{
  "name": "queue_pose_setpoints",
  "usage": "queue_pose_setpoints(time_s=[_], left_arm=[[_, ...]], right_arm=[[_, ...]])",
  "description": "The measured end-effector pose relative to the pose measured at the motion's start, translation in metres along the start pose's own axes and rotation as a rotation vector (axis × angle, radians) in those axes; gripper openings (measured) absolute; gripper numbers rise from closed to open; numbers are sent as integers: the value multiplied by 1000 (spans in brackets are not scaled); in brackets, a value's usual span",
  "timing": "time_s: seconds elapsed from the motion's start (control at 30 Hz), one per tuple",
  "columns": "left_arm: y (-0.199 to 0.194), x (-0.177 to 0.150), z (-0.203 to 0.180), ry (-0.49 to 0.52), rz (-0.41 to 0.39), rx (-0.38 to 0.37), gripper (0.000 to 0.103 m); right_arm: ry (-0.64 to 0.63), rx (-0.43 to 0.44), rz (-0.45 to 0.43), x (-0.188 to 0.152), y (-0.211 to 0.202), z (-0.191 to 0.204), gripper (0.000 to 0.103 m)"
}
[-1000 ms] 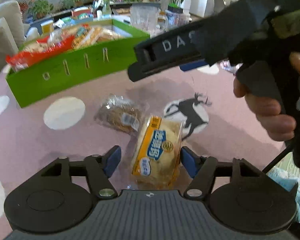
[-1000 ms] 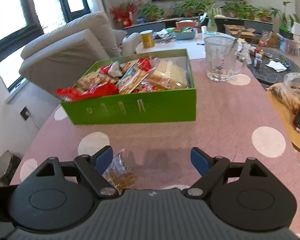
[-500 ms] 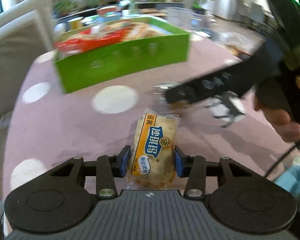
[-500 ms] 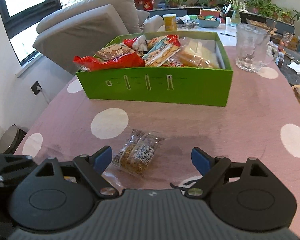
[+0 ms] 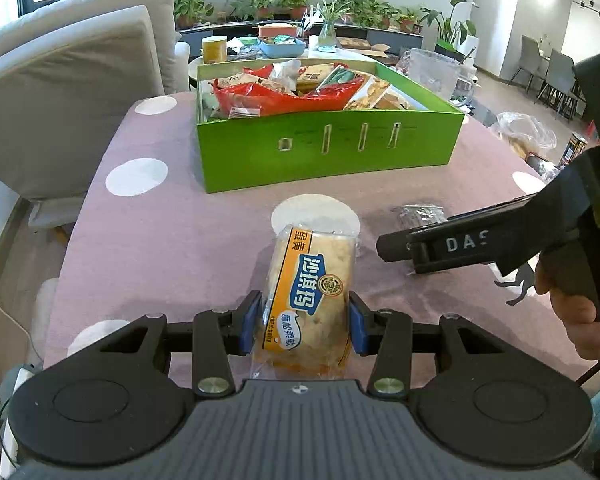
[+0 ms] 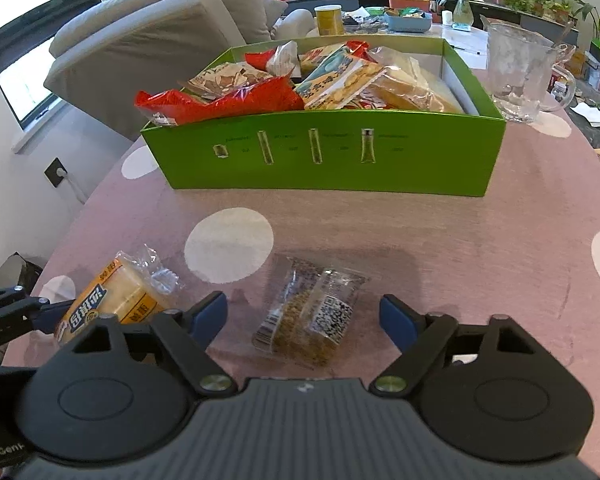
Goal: Organize snacks
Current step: 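Lift the pastry pack with the left tool while the right tool grasps the QR-code snack bag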
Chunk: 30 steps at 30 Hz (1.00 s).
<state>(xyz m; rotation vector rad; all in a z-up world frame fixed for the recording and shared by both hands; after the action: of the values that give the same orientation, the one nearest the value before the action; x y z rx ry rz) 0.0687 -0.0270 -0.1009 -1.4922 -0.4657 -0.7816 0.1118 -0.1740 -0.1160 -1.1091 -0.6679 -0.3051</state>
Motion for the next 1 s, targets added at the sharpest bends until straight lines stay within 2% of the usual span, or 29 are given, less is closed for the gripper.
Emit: queue_pose_setpoints(time_s=[0.13, 0.4, 0.63, 0.77, 0.9, 0.97, 1.0], left_arm=[[0, 1, 2, -5, -6, -1, 41], [-7, 0, 3, -9, -19, 6, 41], [-19, 2, 0, 0, -55, 13, 40], [-16, -4, -5, 31, -26, 9, 40], [-8, -11, -9, 65, 2, 15, 48], [-4, -13, -10, 67, 13, 17, 48], [-2, -13, -9, 64, 21, 18, 42]], right_arm=[[-21, -44, 3, 1, 2, 1, 78], [-13, -28, -14, 2, -6, 1, 76], [-18, -19, -75, 8, -22, 4, 76], [-23, -12, -89, 9, -26, 6, 76], [-14, -8, -82, 7, -23, 4, 76], [-8, -10, -79, 7, -22, 2, 76], [-6, -10, -78, 7, -22, 2, 76]])
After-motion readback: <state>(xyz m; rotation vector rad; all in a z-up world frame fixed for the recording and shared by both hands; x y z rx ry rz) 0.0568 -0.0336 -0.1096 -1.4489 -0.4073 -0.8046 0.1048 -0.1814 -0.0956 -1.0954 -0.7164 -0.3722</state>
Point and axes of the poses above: each gripper's, at about its wrist camera, not at the fingertips, and y roughly the way its jaws point, z to its left, x to its top, the point moved 4 cm from there along y, roughly the way its jaws point, and after that the axes turned 9 degrees about x, right-handed, at the moved point
